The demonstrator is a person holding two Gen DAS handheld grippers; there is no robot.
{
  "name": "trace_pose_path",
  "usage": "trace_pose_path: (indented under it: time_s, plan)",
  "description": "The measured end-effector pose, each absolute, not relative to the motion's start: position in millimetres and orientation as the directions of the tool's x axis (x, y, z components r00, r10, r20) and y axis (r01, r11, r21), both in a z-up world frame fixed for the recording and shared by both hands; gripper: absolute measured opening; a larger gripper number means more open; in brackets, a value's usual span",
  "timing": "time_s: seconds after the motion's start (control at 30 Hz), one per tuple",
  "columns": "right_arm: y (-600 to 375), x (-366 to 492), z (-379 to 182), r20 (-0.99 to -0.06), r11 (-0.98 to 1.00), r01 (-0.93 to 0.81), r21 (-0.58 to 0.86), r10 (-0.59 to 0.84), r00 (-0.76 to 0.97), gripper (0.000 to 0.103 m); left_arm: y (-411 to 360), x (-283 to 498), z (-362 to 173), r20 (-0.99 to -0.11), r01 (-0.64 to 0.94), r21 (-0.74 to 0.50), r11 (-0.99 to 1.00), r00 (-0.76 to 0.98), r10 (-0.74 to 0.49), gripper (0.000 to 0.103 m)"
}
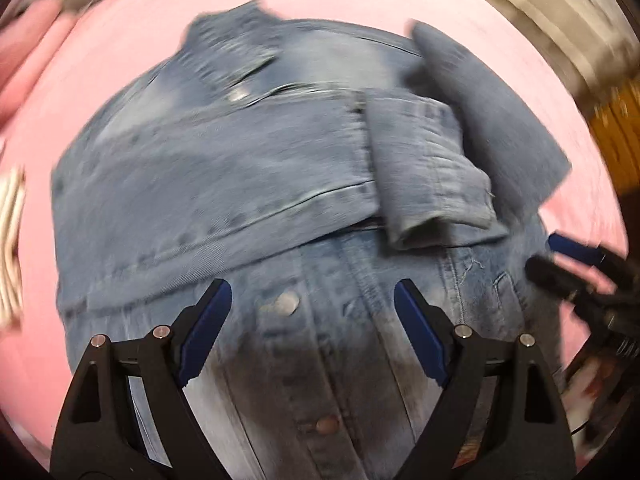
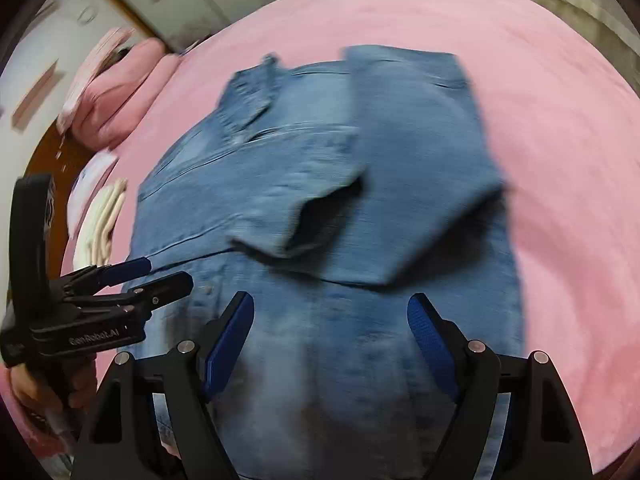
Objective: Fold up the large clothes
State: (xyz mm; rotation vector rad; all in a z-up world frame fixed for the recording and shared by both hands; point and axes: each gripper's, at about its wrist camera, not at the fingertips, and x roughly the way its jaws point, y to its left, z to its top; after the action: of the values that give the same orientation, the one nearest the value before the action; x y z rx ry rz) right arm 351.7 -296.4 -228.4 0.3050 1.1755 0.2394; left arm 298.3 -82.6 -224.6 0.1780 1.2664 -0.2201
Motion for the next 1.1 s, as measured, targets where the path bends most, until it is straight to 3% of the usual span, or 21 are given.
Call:
trace_pose_path:
  time_s: [0.27, 0.47, 0.53, 0.63, 0.7, 0.77, 0.87, 1.1]
  plan:
    - [-379, 344, -258, -0.903, 0.935, 0.141, 0.325, 0.263, 0.341, 0.080, -150, 292, -233, -0.879, 0.526, 0.277, 0.804, 0.477, -0.010, 0.082]
    - [-407, 343, -271, -0.915, 0.948, 0.138, 0.285, 0.227, 0.335, 0.080, -181, 305, -246, -0.868, 0.591, 0.310, 0.745, 0.496, -0.033, 0.081]
    - [-410, 345, -273, -0.918, 0.953, 0.129, 0.275, 0.221, 0.330, 0.080, -189, 311, -247, -0.870, 0.605, 0.286, 0.743, 0.489, -0.064, 0.074]
    - [-418, 345, -276, -0.919, 0.955, 0.122, 0.272, 0.220, 0.327, 0.080, -199, 317, -249, -0.873, 0.620, 0.268, 0.737, 0.481, -0.087, 0.055]
    - [-420, 347, -276, -0.920, 0.956, 0.121, 0.268, 0.217, 0.326, 0.080, -203, 318, -249, -0.872, 0.619, 0.256, 0.742, 0.479, -0.099, 0.033]
    - [-423, 348, -278, -0.922, 0.957, 0.124, 0.261, 0.210, 0.326, 0.080, -205, 318, -248, -0.871, 0.607, 0.259, 0.751, 0.483, -0.090, 0.020]
    - [-427, 352, -280, -0.923, 0.955, 0.135, 0.263, 0.208, 0.324, 0.080, -199, 327, -232, -0.847, 0.525, 0.221, 0.822, 0.522, -0.105, 0.011]
    - [-427, 368, -291, -0.927, 0.963, 0.107, 0.246, 0.202, 0.316, 0.080, -147, 373, -170, -0.774, 0.314, -0.012, 0.949, 0.598, -0.208, 0.007]
